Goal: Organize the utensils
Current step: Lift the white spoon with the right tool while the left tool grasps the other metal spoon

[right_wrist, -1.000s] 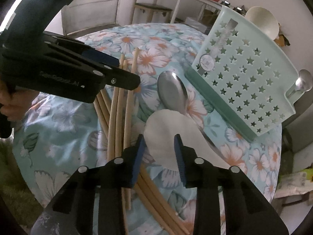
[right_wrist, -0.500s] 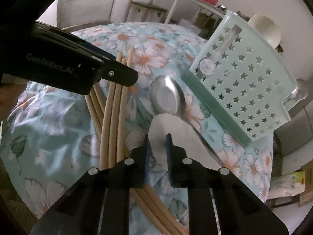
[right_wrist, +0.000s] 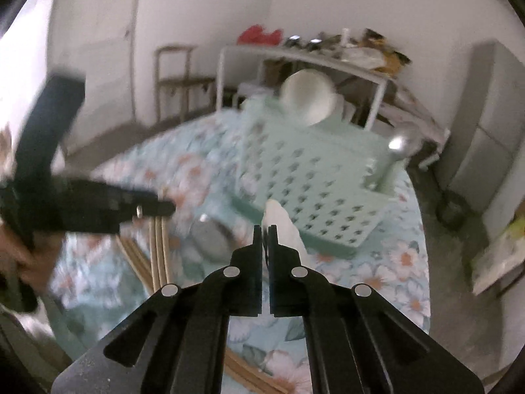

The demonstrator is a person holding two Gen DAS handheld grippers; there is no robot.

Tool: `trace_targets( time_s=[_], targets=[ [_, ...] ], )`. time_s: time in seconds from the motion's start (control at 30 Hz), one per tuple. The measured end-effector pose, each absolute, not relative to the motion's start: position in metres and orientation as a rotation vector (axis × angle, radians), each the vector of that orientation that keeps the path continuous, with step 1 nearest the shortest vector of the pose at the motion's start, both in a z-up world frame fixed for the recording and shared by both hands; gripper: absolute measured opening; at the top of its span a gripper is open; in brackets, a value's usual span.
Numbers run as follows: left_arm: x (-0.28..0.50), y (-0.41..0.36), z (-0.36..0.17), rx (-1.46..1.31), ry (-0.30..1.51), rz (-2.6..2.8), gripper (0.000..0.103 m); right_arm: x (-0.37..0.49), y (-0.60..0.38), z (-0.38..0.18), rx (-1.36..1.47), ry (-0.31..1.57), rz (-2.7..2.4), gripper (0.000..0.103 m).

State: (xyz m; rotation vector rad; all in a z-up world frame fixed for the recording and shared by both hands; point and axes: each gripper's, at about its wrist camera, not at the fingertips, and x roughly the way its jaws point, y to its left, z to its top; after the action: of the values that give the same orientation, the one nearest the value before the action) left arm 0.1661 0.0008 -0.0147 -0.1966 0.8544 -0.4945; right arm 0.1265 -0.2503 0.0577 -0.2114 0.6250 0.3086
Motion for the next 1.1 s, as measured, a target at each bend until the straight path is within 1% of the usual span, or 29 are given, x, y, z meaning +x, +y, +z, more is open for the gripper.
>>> trace_targets(
  time_s=[0.27, 0.6, 0.8, 0.97, 1.1],
  targets=[
    [0.196, -0.017, -0.022, -0.211, 0.960, -0.526, 0.030, 0.132, -0.298, 0.074, 0.013, 0.591, 0.259, 0.000],
    [0.221, -0.029, -0.047, -0.199, 1.123, -0.519, 0.024, 0.125, -0.322, 0.079, 0.092, 0.571, 0.242, 0.000],
    [0.226, -0.036, -0.056, -0.176, 1.156, -0.508, 0.022, 0.125, -0.323, 0.078, 0.098, 0.569, 0.246, 0.000],
    [0.232, -0.045, -0.060, -0.152, 1.167, -0.487, 0.016, 0.125, -0.322, 0.078, 0.099, 0.566, 0.247, 0.000],
    [0.233, -0.049, -0.059, -0.146, 1.148, -0.478, 0.013, 0.125, -0.321, 0.078, 0.103, 0.564, 0.245, 0.000]
  ],
)
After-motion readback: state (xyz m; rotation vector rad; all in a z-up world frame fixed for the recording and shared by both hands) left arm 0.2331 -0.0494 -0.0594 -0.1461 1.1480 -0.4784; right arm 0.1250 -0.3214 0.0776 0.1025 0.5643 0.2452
